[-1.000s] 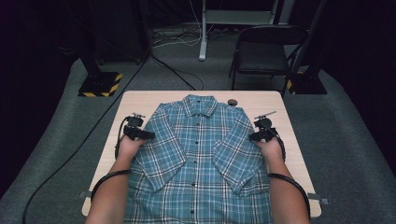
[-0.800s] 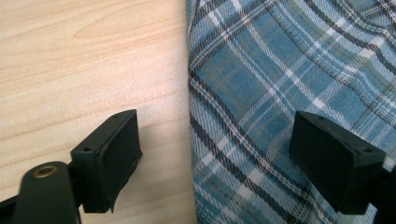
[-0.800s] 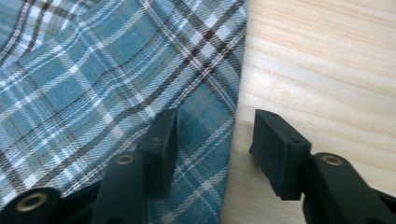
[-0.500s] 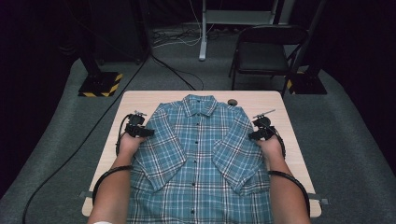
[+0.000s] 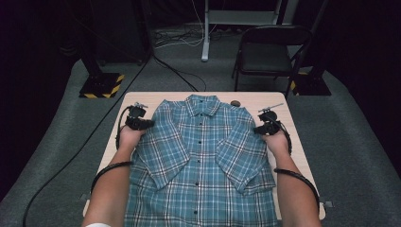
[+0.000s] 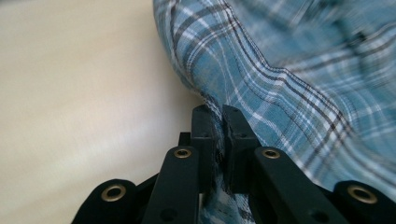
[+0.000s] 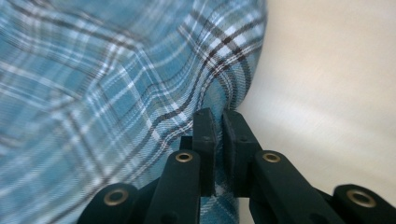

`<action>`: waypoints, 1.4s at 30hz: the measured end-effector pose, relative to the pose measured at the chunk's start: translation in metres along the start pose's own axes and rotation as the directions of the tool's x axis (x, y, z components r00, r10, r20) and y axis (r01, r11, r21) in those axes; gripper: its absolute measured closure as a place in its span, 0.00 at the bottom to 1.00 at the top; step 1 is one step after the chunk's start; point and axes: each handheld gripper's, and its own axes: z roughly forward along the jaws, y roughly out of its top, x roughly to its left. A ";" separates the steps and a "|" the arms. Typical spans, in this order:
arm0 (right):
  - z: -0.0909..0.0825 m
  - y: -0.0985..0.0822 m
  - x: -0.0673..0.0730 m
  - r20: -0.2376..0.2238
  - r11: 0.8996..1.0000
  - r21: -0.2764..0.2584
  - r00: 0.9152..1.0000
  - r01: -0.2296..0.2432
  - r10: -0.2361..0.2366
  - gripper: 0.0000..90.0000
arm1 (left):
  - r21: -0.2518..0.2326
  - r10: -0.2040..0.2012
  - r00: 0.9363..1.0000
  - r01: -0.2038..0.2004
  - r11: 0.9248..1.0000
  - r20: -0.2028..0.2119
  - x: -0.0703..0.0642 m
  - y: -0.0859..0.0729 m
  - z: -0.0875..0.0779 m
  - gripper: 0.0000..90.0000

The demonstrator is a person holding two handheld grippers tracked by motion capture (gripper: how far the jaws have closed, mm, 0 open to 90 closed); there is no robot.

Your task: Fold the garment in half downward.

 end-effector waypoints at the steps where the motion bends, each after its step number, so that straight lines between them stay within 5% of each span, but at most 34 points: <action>1: -0.009 0.007 0.000 0.006 0.999 -0.032 1.000 0.005 -0.005 0.94 | -0.029 0.010 1.000 -0.010 1.000 0.002 -0.001 0.009 -0.008 0.94; 5: -0.051 0.036 0.000 0.046 0.984 -0.177 0.999 0.028 -0.020 0.94 | -0.124 0.035 0.999 -0.034 0.992 0.005 -0.003 0.037 -0.032 0.94; 6: -0.051 0.036 0.000 0.046 0.984 -0.177 0.999 0.028 -0.020 0.94 | -0.166 0.037 0.999 -0.034 0.985 0.012 -0.003 0.048 -0.042 0.94; 7: -0.076 0.050 -0.001 0.071 0.964 -0.265 0.997 0.030 -0.011 0.94 | -0.232 0.046 0.999 -0.041 0.972 0.017 -0.003 0.063 -0.058 0.94; 11: -0.107 0.068 0.002 0.098 0.932 -0.357 0.995 0.060 -0.026 0.94 | -0.332 0.074 0.996 -0.052 0.942 0.052 -0.006 0.087 -0.084 0.93; 13: -0.121 0.073 0.005 0.071 0.917 -0.393 0.997 0.067 -0.043 0.94 | -0.350 0.110 0.991 -0.075 0.934 0.082 -0.011 0.090 -0.094 0.93; 18: -0.137 0.051 0.022 0.015 0.912 -0.377 0.985 0.162 -0.169 0.93 | -0.350 0.164 0.976 -0.105 0.931 0.141 -0.021 0.063 -0.108 0.93; 24: -0.159 -0.027 0.036 -0.080 0.906 -0.368 0.963 0.209 -0.255 0.94 | -0.339 0.183 0.951 -0.091 0.936 0.251 -0.024 -0.010 -0.136 0.94; 27: -0.165 -0.073 0.037 -0.142 0.920 -0.332 0.953 0.208 -0.267 0.93 | -0.307 0.180 0.935 -0.083 0.948 0.305 -0.023 -0.054 -0.147 0.94; 28: -0.164 -0.088 0.038 -0.159 0.928 -0.298 0.947 0.223 -0.279 0.91 | -0.265 0.167 0.918 -0.072 0.962 0.359 -0.021 -0.067 -0.148 0.88; 29: -0.162 -0.103 0.037 -0.203 0.938 -0.261 0.937 0.229 -0.285 0.86 | -0.227 0.143 0.910 -0.055 0.972 0.389 -0.020 -0.080 -0.149 0.72; 30: -0.161 -0.116 0.036 -0.222 0.944 -0.241 0.934 0.227 -0.281 0.80 | -0.204 0.120 0.914 -0.042 0.978 0.388 -0.019 -0.091 -0.150 0.59; 32: -0.162 -0.134 0.034 -0.229 0.958 -0.218 0.944 0.187 -0.236 0.65 | -0.183 0.132 0.931 -0.072 0.981 0.341 -0.017 -0.105 -0.155 0.49; 34: -0.166 -0.142 0.035 -0.205 0.957 -0.229 0.953 0.177 -0.225 0.61 | -0.159 0.129 0.941 -0.082 0.984 0.312 -0.017 -0.110 -0.153 0.40; 38: -0.151 -0.137 0.045 -0.204 0.962 -0.217 0.956 0.165 -0.211 0.56 | -0.122 0.181 0.943 -0.152 0.981 0.279 -0.035 -0.106 -0.131 0.33; 40: -0.131 -0.133 0.053 -0.223 0.967 -0.194 0.953 0.163 -0.205 0.53 | -0.092 0.206 0.928 -0.187 0.978 0.309 -0.050 -0.104 -0.109 0.33; 42: -0.106 -0.130 0.059 -0.244 0.976 -0.151 0.951 0.154 -0.188 0.50 | -0.046 0.233 0.923 -0.230 0.972 0.305 -0.064 -0.105 -0.083 0.31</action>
